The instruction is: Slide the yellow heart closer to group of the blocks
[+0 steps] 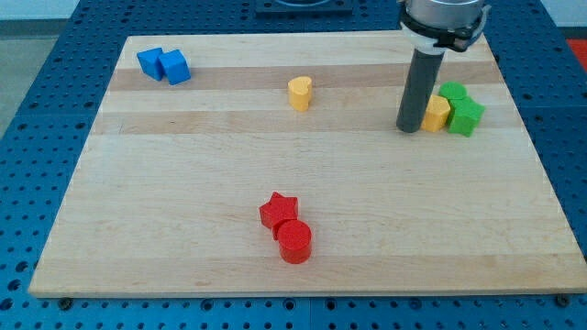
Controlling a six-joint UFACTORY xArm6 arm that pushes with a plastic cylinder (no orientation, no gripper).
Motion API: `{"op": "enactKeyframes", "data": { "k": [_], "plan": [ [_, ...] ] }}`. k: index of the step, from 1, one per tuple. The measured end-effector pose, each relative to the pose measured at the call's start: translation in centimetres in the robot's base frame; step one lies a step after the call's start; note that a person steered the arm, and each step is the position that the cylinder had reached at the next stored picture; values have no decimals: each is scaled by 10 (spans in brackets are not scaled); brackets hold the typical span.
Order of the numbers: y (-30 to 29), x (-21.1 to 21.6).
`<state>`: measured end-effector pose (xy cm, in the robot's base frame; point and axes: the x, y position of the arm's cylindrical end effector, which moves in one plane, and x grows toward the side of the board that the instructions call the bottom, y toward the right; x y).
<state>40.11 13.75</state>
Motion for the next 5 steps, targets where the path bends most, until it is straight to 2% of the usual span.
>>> {"op": "enactKeyframes", "data": {
  "k": [1,5],
  "plan": [
    [-16,0],
    [-205,2]
  ]
}}
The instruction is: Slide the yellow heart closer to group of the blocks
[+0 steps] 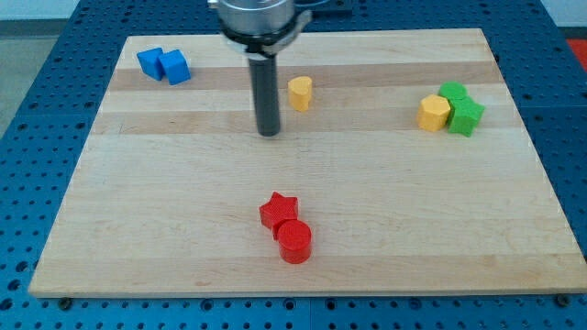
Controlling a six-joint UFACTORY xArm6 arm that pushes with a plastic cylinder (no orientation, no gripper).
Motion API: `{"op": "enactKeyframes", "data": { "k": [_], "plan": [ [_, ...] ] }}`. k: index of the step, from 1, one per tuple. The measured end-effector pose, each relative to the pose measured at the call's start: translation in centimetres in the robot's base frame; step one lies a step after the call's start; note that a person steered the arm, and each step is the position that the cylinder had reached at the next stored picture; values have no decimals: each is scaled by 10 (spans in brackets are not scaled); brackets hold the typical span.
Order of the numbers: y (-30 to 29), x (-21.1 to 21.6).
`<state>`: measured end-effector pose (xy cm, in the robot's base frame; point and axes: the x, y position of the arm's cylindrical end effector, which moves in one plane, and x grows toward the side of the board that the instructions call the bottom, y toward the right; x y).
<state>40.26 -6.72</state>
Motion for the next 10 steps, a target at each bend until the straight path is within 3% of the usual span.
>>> {"op": "enactKeyframes", "data": {
  "k": [1,2,7,9,10],
  "plan": [
    [-24,-2],
    [-24,-50],
    [92,-46],
    [31,-52],
    [68,-86]
  ]
}}
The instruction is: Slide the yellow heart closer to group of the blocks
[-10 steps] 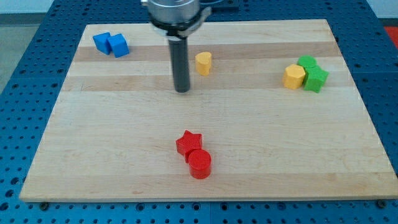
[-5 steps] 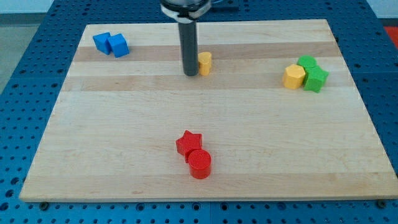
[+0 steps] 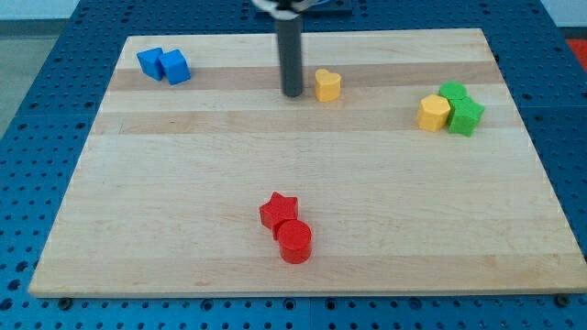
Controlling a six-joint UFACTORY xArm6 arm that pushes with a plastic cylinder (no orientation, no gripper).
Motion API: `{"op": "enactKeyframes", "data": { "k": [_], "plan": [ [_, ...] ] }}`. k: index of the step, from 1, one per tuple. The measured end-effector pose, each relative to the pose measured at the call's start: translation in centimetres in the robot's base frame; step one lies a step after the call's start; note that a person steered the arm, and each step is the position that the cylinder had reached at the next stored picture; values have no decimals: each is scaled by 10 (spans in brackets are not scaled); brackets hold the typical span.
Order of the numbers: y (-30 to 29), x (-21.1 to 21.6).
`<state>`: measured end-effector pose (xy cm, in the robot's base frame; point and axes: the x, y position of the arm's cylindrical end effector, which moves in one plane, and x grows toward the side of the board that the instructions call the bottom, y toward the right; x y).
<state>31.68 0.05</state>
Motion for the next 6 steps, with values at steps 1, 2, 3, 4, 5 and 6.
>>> {"op": "enactKeyframes", "data": {
  "k": [1,2,3,4,5,6],
  "plan": [
    [5,5],
    [32,13],
    [99,14],
    [150,14],
    [146,14],
    [127,5]
  ]
}}
